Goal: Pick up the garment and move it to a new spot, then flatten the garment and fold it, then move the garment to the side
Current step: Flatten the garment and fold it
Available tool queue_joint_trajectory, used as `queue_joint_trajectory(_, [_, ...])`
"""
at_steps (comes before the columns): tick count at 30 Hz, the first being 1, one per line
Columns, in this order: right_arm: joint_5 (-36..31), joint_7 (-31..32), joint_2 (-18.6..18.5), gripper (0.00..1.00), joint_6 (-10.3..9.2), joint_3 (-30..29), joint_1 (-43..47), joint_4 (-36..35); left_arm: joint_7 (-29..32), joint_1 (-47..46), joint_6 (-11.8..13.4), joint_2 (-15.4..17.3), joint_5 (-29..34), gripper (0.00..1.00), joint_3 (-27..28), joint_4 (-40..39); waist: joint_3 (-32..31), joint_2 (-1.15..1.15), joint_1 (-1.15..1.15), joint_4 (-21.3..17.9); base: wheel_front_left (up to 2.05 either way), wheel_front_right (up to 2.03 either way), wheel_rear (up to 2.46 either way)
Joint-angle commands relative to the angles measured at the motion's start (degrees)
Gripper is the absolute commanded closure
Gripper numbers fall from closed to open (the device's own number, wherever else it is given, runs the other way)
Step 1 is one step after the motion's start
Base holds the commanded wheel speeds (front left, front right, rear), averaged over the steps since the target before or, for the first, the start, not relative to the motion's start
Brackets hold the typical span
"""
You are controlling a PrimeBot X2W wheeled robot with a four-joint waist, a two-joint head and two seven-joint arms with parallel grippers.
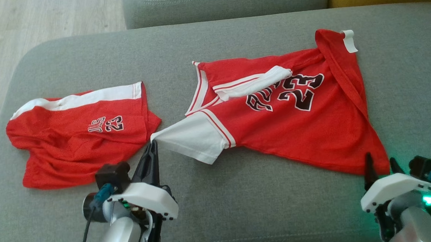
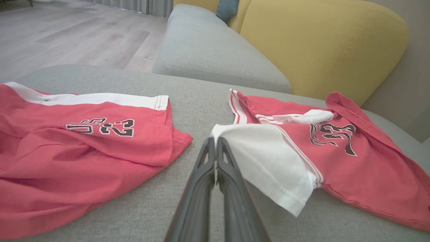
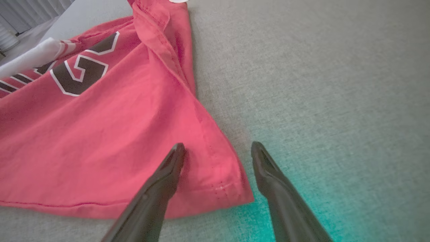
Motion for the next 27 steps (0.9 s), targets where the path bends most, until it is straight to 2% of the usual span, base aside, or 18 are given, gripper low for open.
queue_joint_trajectory(1, [-0.3, -1.0, -0.4, 0.0, -0.04, 1.8, -2.2, -0.4, -0.7, -2.0, -0.3, 0.1, 0.6, 1.0, 2.5, -1.7, 0.1, 0.0, 0.0, 0.1, 0.0, 0.0, 0.0])
queue_joint_trajectory(2, [-0.2, -1.2, -0.4, 0.0, -0.04, 2.1, -2.7, 0.8, -0.7, -2.0, -0.4, 0.0, 0.8, 1.0, 2.7, -1.7, 0.2, 0.0, 0.0, 0.1, 0.0, 0.0, 0.0])
queue_joint_trajectory(3, [0.1, -1.4, -0.4, 0.31, -0.04, 2.5, -3.3, 2.0, -0.7, -2.1, -0.6, -0.1, 1.0, 1.0, 2.9, -1.6, 0.2, 0.0, 0.0, 0.1, 0.0, 0.0, 0.0])
queue_joint_trajectory(4, [0.4, -1.8, -0.4, 0.98, -0.04, 2.9, -3.9, 3.1, -0.7, -2.1, -0.7, -0.2, 1.2, 1.0, 3.1, -1.6, 0.3, 0.0, 0.0, 0.0, 0.0, 0.0, 0.0])
queue_joint_trajectory(9, [2.2, -4.6, -0.4, 1.0, -0.04, 5.0, -6.3, 5.6, -0.7, -2.1, -1.3, -0.5, 1.3, 1.0, 5.2, -2.3, -0.6, 0.0, 0.0, -0.3, 0.0, 0.0, 0.0])
queue_joint_trajectory(13, [3.1, -5.6, -0.4, 1.0, -0.04, 7.7, -8.9, 3.3, -0.7, -2.8, -2.3, -0.7, 0.1, 1.0, 7.6, -4.5, -2.1, 0.0, 0.0, -0.8, 0.0, 0.0, 0.0])
queue_joint_trajectory(19, [6.0, -3.0, -0.4, 1.0, -0.04, 11.9, -14.1, -9.4, -0.7, -8.1, -3.7, -0.8, -0.2, 1.0, 9.9, -10.4, -4.8, 0.0, 0.0, -1.8, 0.0, 0.0, 0.0])
queue_joint_trajectory(23, [10.0, 2.1, -0.4, 1.0, -0.04, 13.3, -17.6, -20.4, -0.6, -14.9, -4.3, -0.4, -0.6, 1.0, 11.4, -13.9, -6.3, 0.0, 0.0, -2.3, 0.0, 0.0, 0.0])
queue_joint_trajectory(27, [16.0, 7.9, -0.4, 1.0, -0.04, 12.3, -20.8, -28.0, 1.1, -22.1, -4.5, 0.4, -1.5, 1.0, 12.8, -17.0, -7.6, 0.0, 0.0, -2.9, 0.0, 0.0, 0.0])
